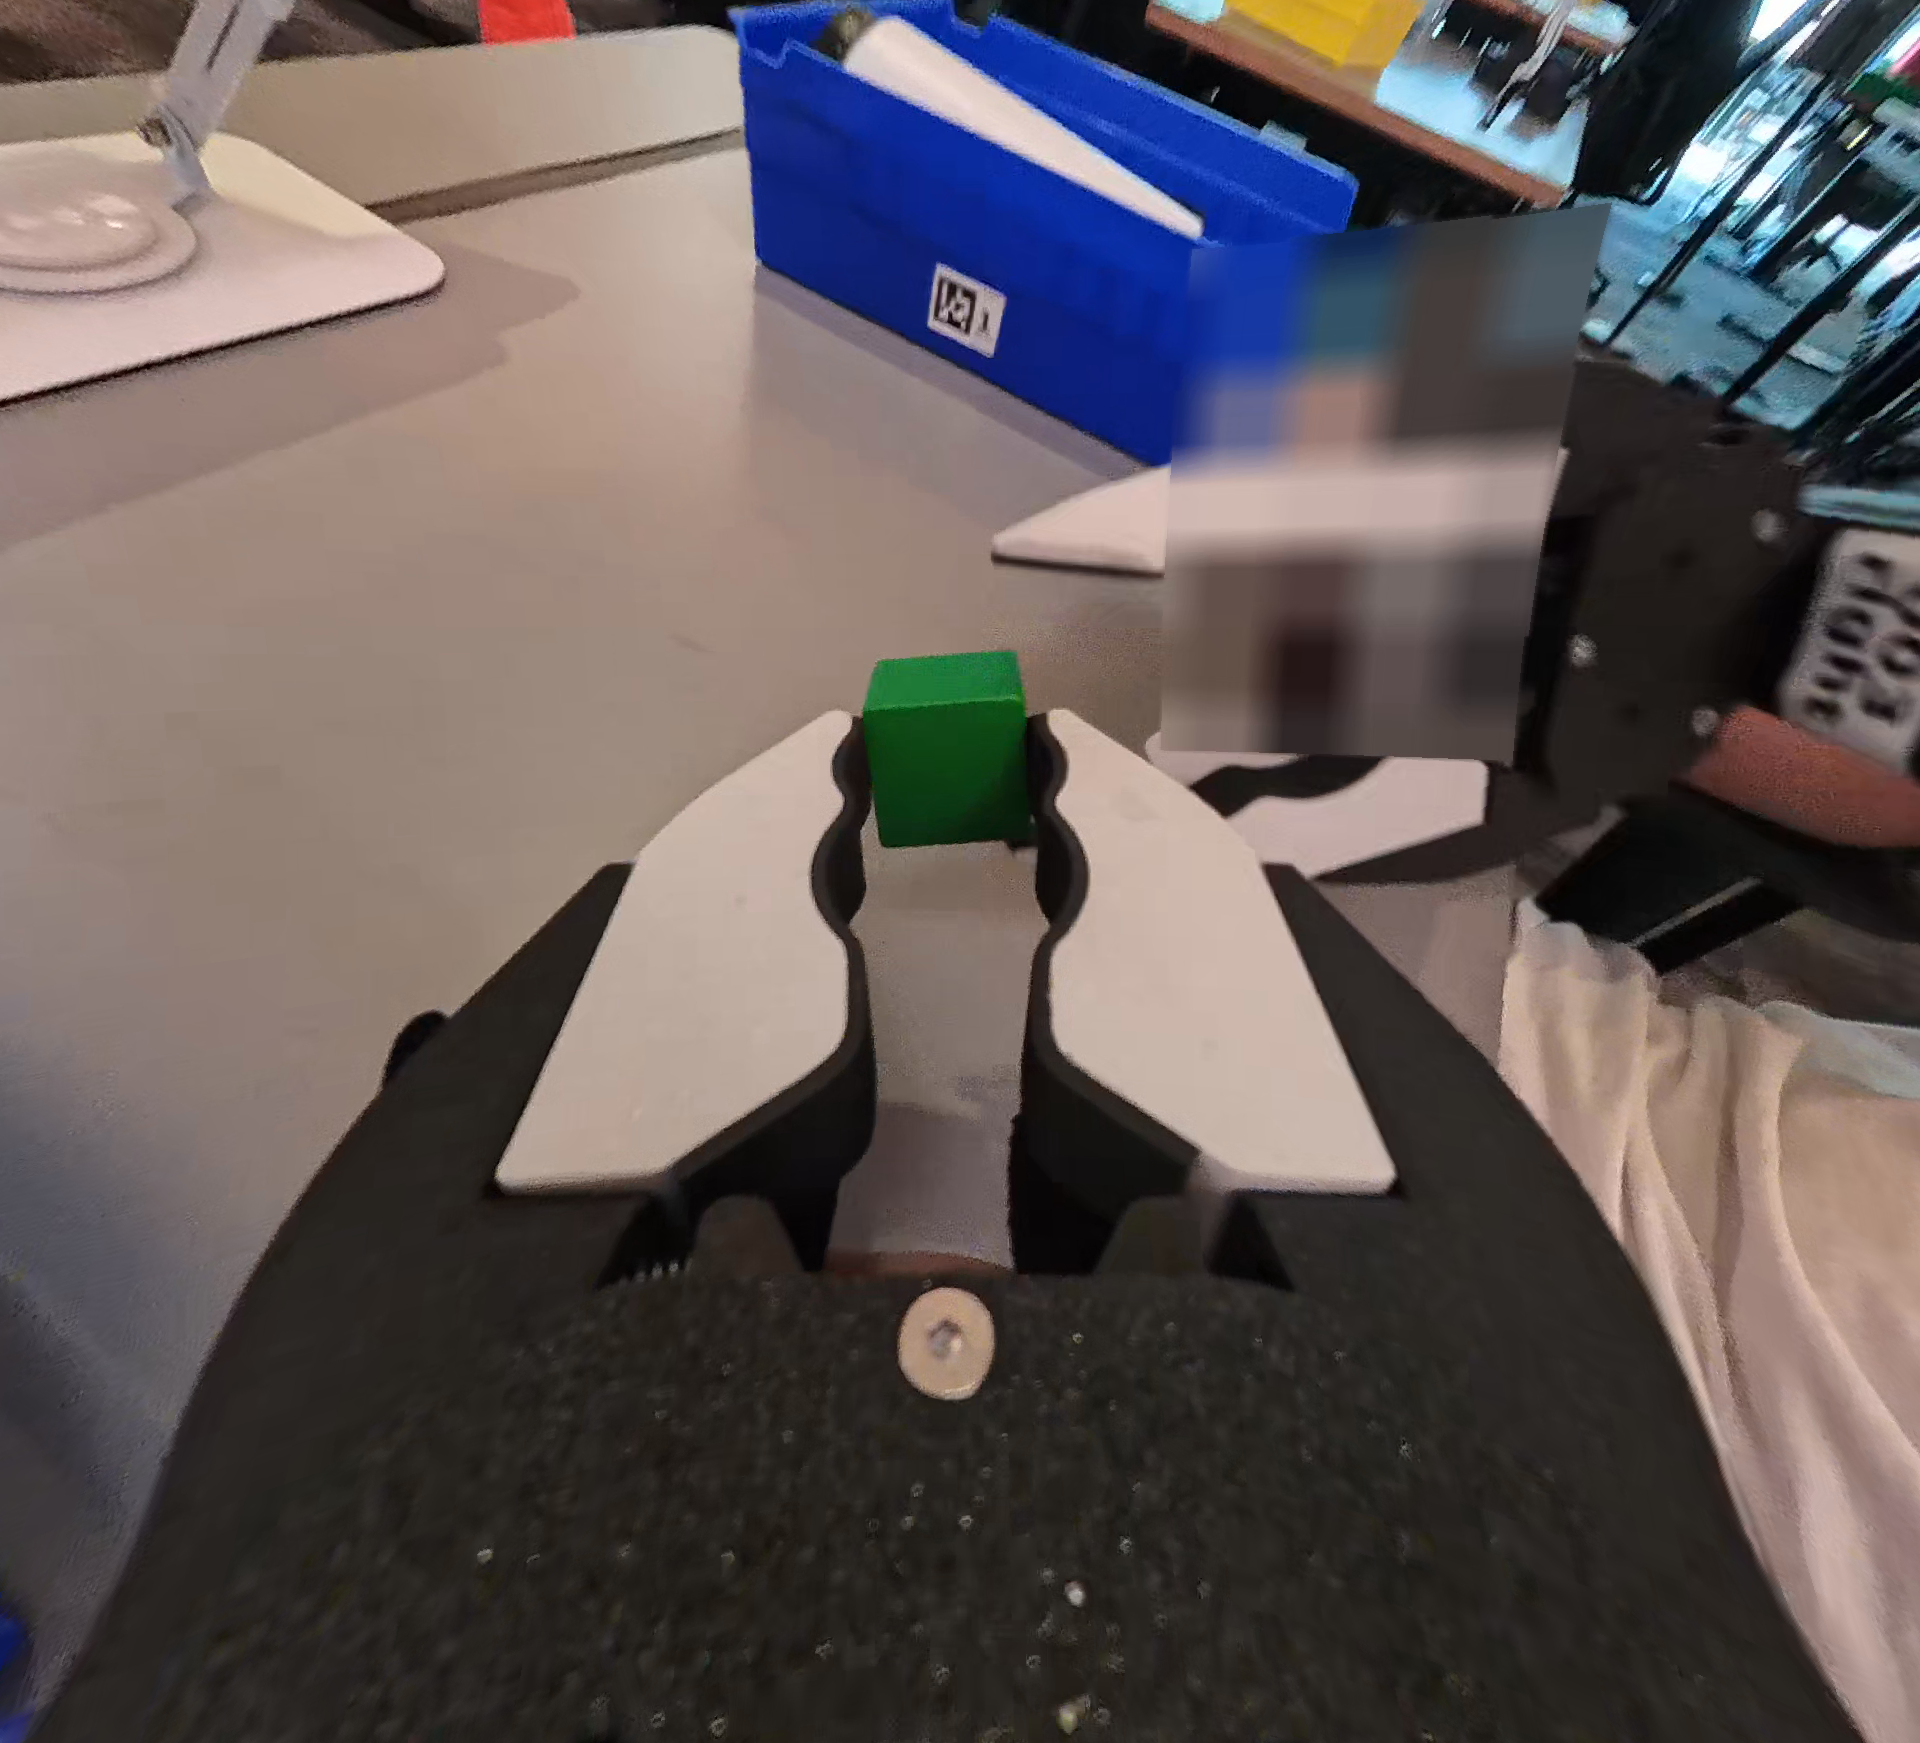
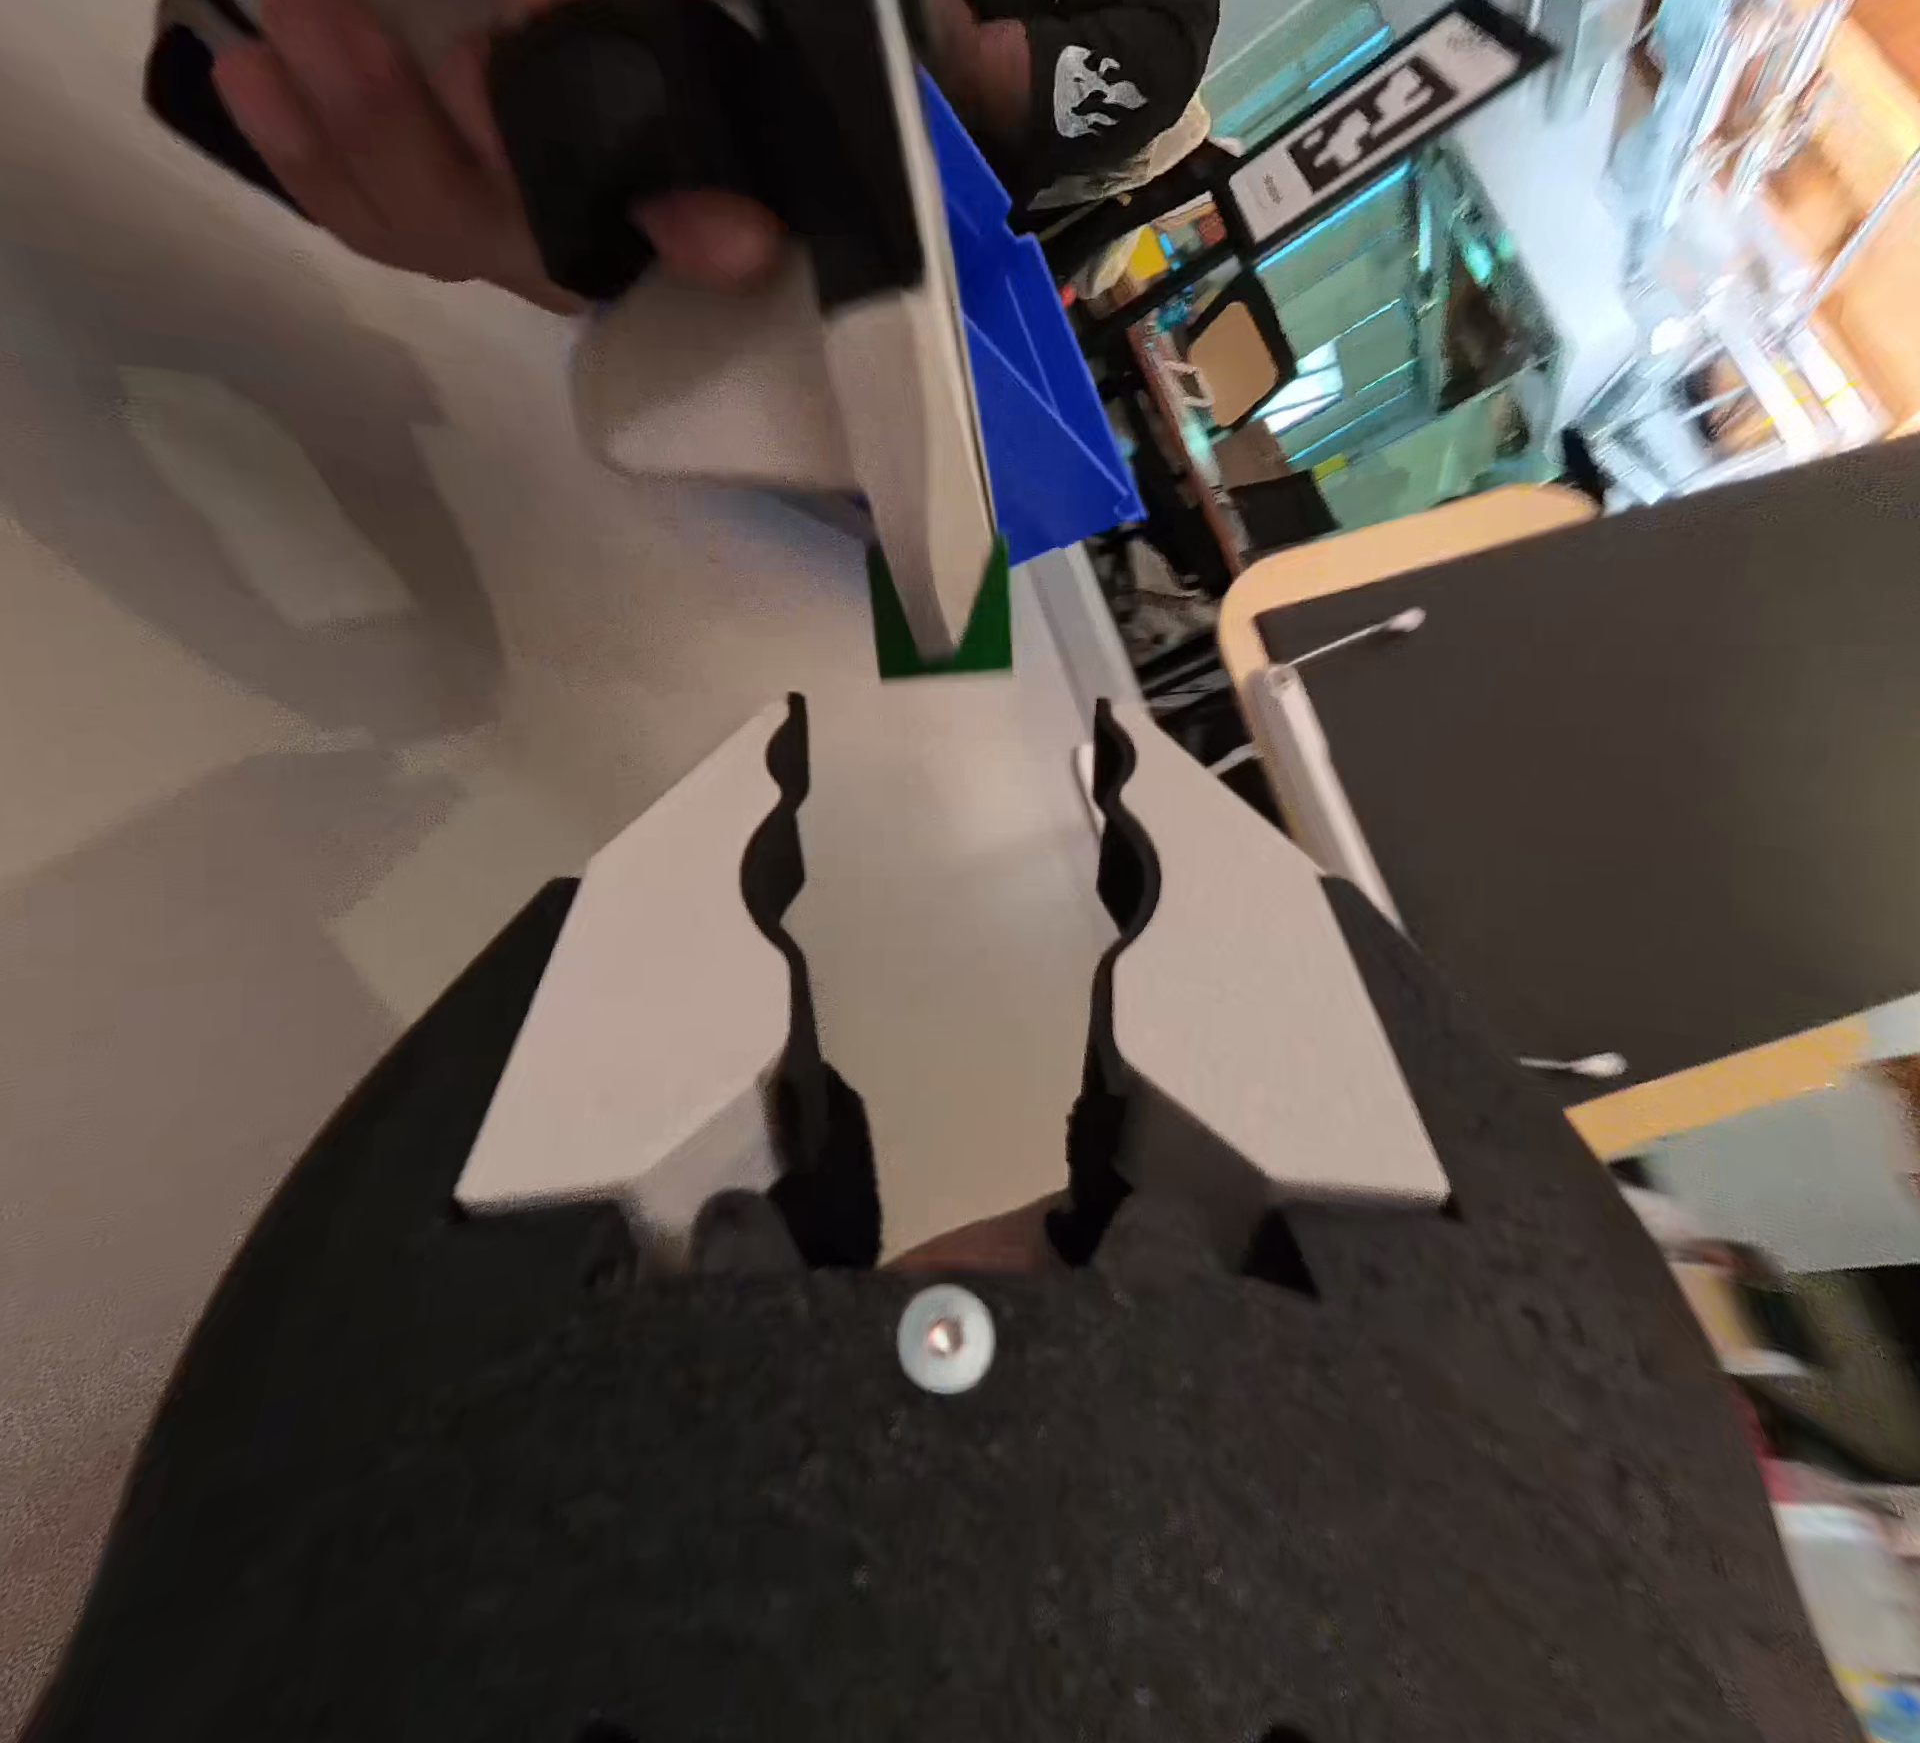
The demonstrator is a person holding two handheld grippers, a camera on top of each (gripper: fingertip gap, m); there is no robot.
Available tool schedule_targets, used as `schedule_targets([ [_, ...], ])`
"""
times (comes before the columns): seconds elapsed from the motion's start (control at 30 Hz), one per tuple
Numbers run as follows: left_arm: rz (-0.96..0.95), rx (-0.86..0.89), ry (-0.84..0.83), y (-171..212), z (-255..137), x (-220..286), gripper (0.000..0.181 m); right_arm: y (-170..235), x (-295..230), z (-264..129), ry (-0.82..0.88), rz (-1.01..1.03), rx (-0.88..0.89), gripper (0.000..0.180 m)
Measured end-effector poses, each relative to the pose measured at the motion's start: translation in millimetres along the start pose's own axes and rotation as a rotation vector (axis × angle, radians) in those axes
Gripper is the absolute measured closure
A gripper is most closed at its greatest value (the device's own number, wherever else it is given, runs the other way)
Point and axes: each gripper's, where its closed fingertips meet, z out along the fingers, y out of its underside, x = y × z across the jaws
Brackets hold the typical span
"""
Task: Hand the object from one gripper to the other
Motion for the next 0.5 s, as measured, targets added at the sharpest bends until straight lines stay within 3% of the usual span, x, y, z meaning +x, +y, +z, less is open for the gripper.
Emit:
schedule_targets([
  [0.13, -0.014, 0.145, 0.122, -19, -18, 4, 0.153, 7, 0, 0, -0.255, 0.515, 0.108, 0.129],
  [0.2, 0.1, 0.151, 0.115, -20, -20, 8, 0.153, -1, 3, -4, -0.45, 0.858, 0.191, 0.132],
  [0.27, 0.246, 0.144, 0.098, -16, -19, 15, 0.152, -9, 12, -12, -0.624, 1.152, 0.288, 0.147],
  [0.4, 0.468, 0.192, 0.026, -14, -10, 24, 0.152, -8, 8, -12, -0.881, 1.526, 0.307, 0.151],
  [0.5, 0.526, 0.231, 0.048, -11, -6, 35, 0.153, -23, 7, -21, -1.14, 1.759, 0.392, 0.148],
])
